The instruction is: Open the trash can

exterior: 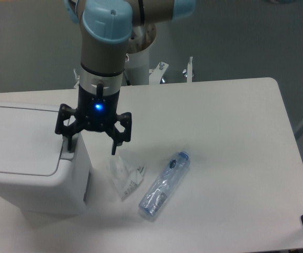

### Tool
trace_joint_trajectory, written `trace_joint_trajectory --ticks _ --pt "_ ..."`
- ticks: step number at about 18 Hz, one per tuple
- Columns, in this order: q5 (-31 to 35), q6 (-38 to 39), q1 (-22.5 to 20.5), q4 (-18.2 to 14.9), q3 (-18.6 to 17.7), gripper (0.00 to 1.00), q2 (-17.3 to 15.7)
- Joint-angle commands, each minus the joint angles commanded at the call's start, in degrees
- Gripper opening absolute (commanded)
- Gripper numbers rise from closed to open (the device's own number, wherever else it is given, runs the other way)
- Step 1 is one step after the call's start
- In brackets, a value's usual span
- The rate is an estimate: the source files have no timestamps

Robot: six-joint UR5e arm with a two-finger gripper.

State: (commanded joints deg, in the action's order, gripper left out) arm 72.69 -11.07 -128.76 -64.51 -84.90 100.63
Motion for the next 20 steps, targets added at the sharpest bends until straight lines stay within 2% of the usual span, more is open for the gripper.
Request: trace_joint_trajectory --ticks 20 --pt "0.1 0.1 -0.1 0.0 0.4 1.00 0.4"
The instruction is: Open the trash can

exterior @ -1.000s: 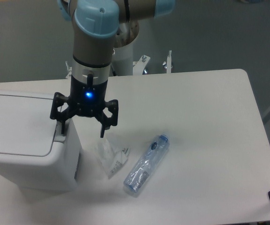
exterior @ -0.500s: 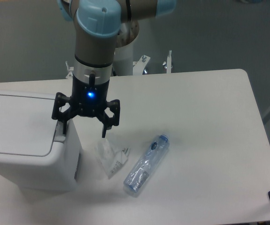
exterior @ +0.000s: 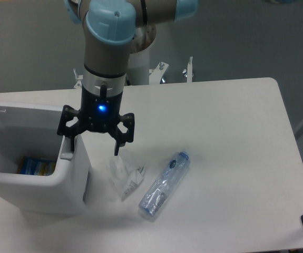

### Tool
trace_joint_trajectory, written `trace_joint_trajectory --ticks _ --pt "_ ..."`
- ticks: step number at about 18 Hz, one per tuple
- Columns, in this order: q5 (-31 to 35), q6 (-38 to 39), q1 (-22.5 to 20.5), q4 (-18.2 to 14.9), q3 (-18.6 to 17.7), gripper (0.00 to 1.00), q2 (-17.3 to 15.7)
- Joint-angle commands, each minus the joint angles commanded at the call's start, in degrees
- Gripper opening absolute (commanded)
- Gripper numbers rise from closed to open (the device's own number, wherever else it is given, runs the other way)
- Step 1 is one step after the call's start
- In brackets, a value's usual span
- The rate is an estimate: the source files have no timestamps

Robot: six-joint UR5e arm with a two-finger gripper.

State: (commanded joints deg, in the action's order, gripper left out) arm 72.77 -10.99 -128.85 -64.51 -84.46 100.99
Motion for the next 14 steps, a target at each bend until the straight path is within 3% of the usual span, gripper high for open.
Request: trace_joint_trajectory --ticks 5,9,14 --pt "-0.1 -0.8 -3.9 0.2 1.1 1.00 0.0" --pt "-0.1 -2.4 -9.6 3.2 2.0 1.00 1.7" --pt "0.0 -12.0 -16.2 3.3 2.4 1.00 5.2"
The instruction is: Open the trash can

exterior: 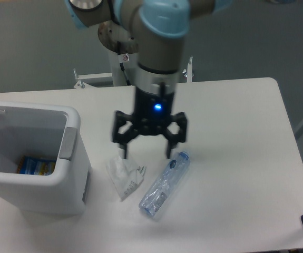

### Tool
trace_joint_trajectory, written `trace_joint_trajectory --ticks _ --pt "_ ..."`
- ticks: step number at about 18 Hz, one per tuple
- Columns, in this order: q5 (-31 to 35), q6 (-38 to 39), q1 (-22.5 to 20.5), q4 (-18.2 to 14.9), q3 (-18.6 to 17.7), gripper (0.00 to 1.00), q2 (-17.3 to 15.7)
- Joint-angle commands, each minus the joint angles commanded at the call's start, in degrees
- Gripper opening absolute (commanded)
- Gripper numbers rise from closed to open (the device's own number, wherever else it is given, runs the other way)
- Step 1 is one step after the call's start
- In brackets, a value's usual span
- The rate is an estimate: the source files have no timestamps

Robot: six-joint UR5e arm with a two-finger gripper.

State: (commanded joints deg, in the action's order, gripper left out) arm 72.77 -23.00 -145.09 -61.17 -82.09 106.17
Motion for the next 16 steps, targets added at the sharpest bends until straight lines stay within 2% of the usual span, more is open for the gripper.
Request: trace_joint_trajectory --ticks 6,11,14,16 --pt "0.5 -13.5 -6.4 -0.4 0.6 1.00 3.3" --pt "11.8 -27.9 -7.1 -0.8 0.4 1.00 6.2" --pt "14.5 -30.8 -7.1 -0.4 0.8 1.00 8.5" --pt "16.4 -35.1 -7.0 -0.9 0.7 1.00 8.5"
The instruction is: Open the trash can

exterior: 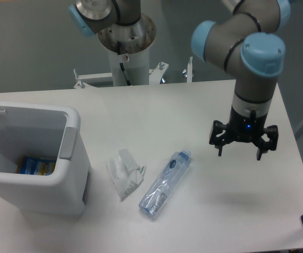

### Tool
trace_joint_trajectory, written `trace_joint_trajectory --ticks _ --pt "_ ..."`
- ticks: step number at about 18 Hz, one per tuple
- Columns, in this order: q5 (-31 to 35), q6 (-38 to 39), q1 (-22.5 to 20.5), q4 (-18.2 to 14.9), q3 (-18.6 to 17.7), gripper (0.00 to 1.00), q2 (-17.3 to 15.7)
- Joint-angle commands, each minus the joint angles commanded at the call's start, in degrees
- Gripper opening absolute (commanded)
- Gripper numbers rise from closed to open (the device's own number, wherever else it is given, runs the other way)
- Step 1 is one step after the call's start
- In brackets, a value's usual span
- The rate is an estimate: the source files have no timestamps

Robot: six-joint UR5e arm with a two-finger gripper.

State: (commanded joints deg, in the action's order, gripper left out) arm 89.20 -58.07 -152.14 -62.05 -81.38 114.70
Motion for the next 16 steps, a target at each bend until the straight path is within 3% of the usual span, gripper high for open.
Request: trace_joint_trajectory --ticks 5,16 --pt "1.0 -2.5 0.0 -2.0 0.3 1.00 -0.5" --pt "4.1 -5.6 0.4 -2.4 -1.1 1.00 -0.5"
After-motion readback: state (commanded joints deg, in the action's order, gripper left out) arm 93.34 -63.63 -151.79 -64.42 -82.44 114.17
